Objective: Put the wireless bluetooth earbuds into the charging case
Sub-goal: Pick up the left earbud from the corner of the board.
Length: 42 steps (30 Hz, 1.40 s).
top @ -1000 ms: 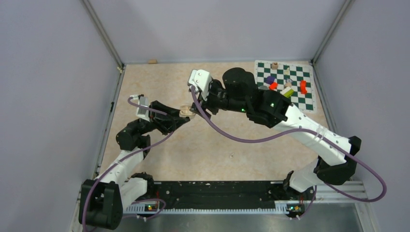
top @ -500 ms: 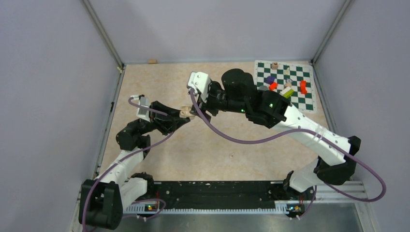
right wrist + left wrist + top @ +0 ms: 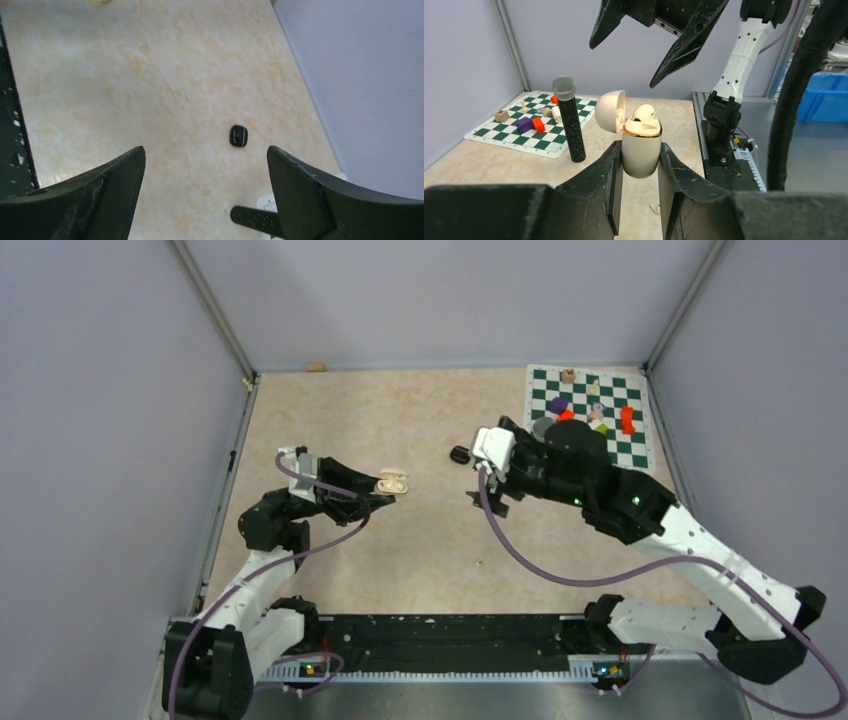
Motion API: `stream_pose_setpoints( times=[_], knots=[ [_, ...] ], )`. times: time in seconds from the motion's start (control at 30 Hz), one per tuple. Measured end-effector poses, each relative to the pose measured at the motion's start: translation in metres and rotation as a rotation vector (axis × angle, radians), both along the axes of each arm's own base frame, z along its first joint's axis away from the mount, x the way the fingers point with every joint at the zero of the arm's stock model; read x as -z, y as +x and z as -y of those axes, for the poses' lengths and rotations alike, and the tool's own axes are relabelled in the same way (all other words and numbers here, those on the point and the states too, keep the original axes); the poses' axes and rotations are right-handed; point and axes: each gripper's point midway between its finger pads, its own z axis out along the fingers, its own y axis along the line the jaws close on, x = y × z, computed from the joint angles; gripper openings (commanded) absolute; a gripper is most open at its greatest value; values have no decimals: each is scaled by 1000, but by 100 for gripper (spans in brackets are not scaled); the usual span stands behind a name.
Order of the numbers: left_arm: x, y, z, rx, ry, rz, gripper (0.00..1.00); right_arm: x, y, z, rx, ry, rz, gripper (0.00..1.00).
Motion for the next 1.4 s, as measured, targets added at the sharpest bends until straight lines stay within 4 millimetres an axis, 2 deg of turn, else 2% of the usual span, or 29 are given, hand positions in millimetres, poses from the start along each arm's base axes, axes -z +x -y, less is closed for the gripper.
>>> stream_pose_setpoints(
  times=[0.07, 0.13, 0.27, 0.37, 0.47, 0.57, 0.77, 0.87, 1.07, 1.3, 1.4],
  knots=[
    [2, 2, 0, -1, 15, 6, 0, 16, 5, 22, 36, -10, 10, 90],
    [3, 5, 1, -6, 24, 10, 0, 42, 8, 36, 59, -39, -2, 88],
    [7, 9, 1, -16, 35, 2, 0, 120, 5, 50, 40, -176, -73, 87],
    [9, 10, 1, -18, 38, -4, 0, 187, -5, 61, -5, -320, -148, 85],
    [8, 8, 0, -18, 40, -5, 0, 224, -15, 70, -61, -405, -170, 84],
    [6, 7, -1, -24, 39, 0, 0, 238, -17, 67, -134, -421, -124, 83],
    [4, 11, -6, -55, 33, 0, 0, 249, -20, 54, -309, -448, 36, 79],
    [5, 14, -8, -68, 30, -15, 0, 253, -26, 45, -417, -509, 134, 73],
    [7, 22, -11, -97, 22, -46, 0, 286, -50, 32, -635, -760, 223, 63],
    [12, 29, -17, -131, 23, -76, 0, 288, -61, 4, -753, -1015, 299, 52],
    [11, 30, -17, -135, 21, -76, 0, 301, -63, 5, -769, -1124, 300, 48]
  ],
)
